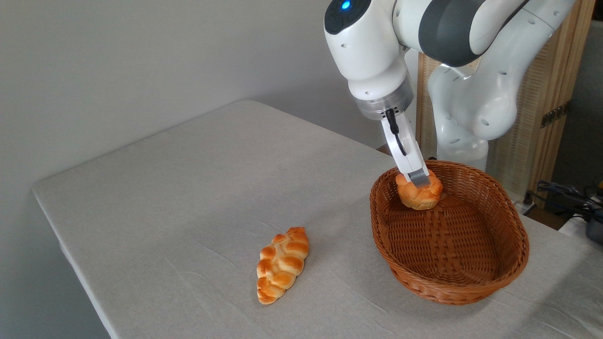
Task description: Put bread into the basket
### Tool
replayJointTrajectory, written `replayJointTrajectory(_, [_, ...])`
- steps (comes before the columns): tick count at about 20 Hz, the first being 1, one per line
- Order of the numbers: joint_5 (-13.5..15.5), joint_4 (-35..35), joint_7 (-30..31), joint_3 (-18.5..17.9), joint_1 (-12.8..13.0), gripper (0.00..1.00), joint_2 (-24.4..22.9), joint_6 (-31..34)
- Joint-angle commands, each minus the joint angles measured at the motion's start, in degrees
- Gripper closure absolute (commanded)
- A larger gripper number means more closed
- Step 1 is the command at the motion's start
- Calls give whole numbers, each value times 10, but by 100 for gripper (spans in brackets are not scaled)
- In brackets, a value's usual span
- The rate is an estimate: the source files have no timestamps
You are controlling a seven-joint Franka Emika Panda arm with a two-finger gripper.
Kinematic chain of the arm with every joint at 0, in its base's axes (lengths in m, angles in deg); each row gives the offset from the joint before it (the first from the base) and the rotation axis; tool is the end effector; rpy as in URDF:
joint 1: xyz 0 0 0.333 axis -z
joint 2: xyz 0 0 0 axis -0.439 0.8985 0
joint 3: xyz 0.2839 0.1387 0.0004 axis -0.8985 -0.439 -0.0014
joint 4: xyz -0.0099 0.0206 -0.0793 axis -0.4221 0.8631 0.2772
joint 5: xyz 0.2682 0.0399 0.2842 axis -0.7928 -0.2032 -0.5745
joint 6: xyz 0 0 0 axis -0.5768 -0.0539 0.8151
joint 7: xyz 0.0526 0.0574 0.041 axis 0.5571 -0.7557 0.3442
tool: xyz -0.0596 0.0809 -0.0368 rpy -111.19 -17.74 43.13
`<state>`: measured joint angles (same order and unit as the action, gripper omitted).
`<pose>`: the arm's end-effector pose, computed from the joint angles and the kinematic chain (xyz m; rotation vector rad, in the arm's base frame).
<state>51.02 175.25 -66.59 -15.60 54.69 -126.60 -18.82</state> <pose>0.3272 0.0620 0.4676 2.0532 -1.8718 -0.4470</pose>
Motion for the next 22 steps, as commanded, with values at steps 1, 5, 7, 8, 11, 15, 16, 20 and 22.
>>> replayJointTrajectory(1, [8, -39, -3, -6, 6, 0, 1, 0])
replayJointTrajectory(5, [82, -141, 1, 44, -31, 0, 70, 0])
replayJointTrajectory(7, [113, -222, 15, 101, -66, 0, 141, -1])
replayJointTrajectory(8, [123, -267, 35, 134, -89, 0, 178, -1])
replayJointTrajectory(11, [155, -379, 119, 197, -133, 0, 272, -13])
replayJointTrajectory(15, [164, -451, 215, 263, -190, 0, 331, -74])
replayJointTrajectory(16, [165, -459, 234, 263, -190, 0, 338, -85])
replayJointTrajectory(20, [190, -463, 288, 263, -197, 0, 346, -116])
replayJointTrajectory(22, [189, -463, 308, 265, -198, 0, 348, -123])
